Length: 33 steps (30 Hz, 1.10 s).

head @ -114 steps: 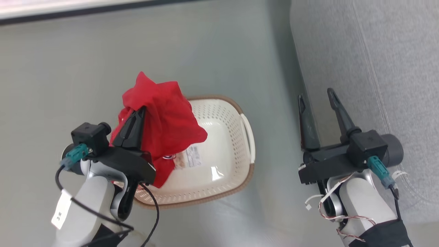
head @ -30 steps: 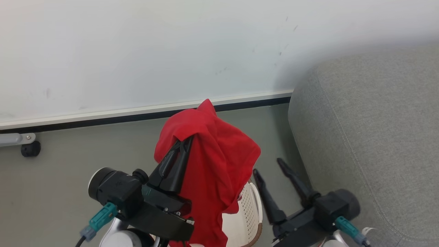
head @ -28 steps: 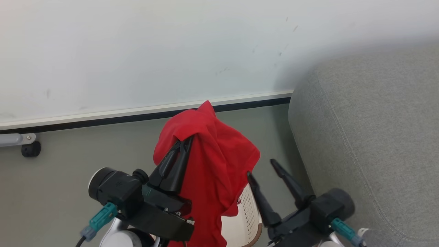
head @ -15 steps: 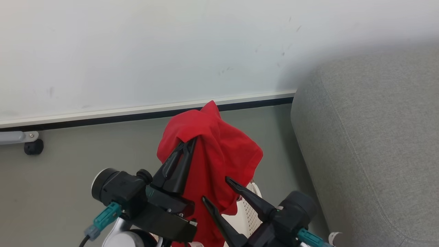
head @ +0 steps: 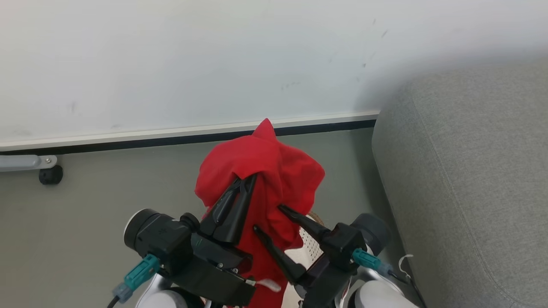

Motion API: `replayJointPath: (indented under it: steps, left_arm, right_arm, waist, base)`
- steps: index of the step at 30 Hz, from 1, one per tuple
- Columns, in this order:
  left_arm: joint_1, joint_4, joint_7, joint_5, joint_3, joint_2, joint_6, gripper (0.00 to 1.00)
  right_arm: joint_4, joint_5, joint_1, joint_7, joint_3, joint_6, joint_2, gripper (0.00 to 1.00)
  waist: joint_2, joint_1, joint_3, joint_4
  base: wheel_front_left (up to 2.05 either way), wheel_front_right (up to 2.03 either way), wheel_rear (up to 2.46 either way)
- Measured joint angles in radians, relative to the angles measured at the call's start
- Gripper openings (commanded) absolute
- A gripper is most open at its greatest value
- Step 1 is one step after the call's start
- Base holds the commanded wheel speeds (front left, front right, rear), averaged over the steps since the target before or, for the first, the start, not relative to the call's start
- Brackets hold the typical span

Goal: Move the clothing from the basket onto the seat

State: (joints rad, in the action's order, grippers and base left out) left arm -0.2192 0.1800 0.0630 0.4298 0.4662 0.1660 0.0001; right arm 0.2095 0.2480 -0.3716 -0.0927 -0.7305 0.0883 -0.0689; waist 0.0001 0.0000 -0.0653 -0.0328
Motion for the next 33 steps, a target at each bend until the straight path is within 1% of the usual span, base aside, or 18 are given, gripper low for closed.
replayJointPath:
  steps: [1,2,5,9,15,16,17,18,19,29,33]
  left_arm:
    - [0.000,0.002,0.000,0.000,0.001,-0.001,0.000,0.00]
    - [0.000,0.004,0.000,0.000,0.002,-0.001,0.000,0.00]
    - [0.000,0.009,-0.001,0.000,0.004,-0.002,0.000,0.00]
    - [-0.001,0.012,-0.004,0.000,0.006,-0.002,-0.002,0.00]
    - [-0.001,0.016,-0.009,0.000,0.006,0.002,-0.005,0.00]
    - [-0.001,0.016,-0.009,0.000,0.006,0.004,-0.005,0.30]
    - [-0.001,0.017,-0.009,0.000,0.006,0.005,-0.005,0.62]
    - [-0.001,0.017,-0.009,0.000,0.006,0.007,-0.005,0.88]
    - [-0.001,0.017,-0.009,0.000,0.005,0.008,-0.005,1.00]
    - [0.003,0.018,-0.021,-0.003,0.008,0.026,-0.004,1.00]
    - [0.006,0.017,-0.027,-0.016,0.030,0.037,-0.009,1.00]
  right_arm:
    - [0.015,0.001,-0.010,0.004,-0.002,0.000,0.000,0.37]
    - [0.027,0.005,-0.019,0.004,-0.004,0.000,0.000,0.00]
    - [0.058,0.016,-0.044,0.011,-0.014,0.000,0.000,0.00]
    - [0.070,0.043,-0.061,0.010,-0.041,-0.001,0.001,0.00]
    - [0.089,0.089,-0.093,-0.016,-0.058,-0.021,0.001,0.00]
    - [0.090,0.092,-0.098,-0.021,-0.058,-0.026,0.001,0.00]
    - [0.092,0.096,-0.103,-0.024,-0.058,-0.028,0.001,0.00]
    - [0.095,0.100,-0.109,-0.031,-0.056,-0.030,0.001,0.00]
    - [0.096,0.108,-0.113,-0.033,-0.053,-0.035,0.001,0.00]
    - [0.121,0.131,-0.156,-0.077,0.008,-0.058,0.002,0.00]
    - [0.134,0.132,-0.162,-0.095,0.044,-0.073,0.001,0.00]
  waist:
    - [0.0000,0.0000,-0.001,0.001]
    - [0.0000,0.0000,-0.002,0.003]
    - [0.0000,0.0000,-0.004,0.007]
    - [0.0000,0.0000,-0.007,0.012]
    - [0.0000,0.0000,-0.013,0.017]
    - [0.0000,0.0001,-0.014,0.017]
    - [0.0000,0.0000,-0.015,0.017]
    - [0.0000,0.0000,-0.016,0.016]
    - [0.0000,0.0000,-0.016,0.016]
    - [0.0000,0.0000,-0.023,0.010]
    - [0.0000,0.0000,-0.026,0.007]
  base:
    - [0.00,0.00,0.00]
    - [0.00,0.00,0.00]
    - [0.00,0.00,0.00]
    - [0.00,0.00,0.00]
    - [0.00,0.00,0.00]
    - [0.00,0.00,0.00]
    - [0.00,0.00,0.00]
    - [0.00,0.00,0.00]
    - [0.00,0.00,0.00]
    - [0.00,0.00,0.00]
    - [0.00,0.00,0.00]
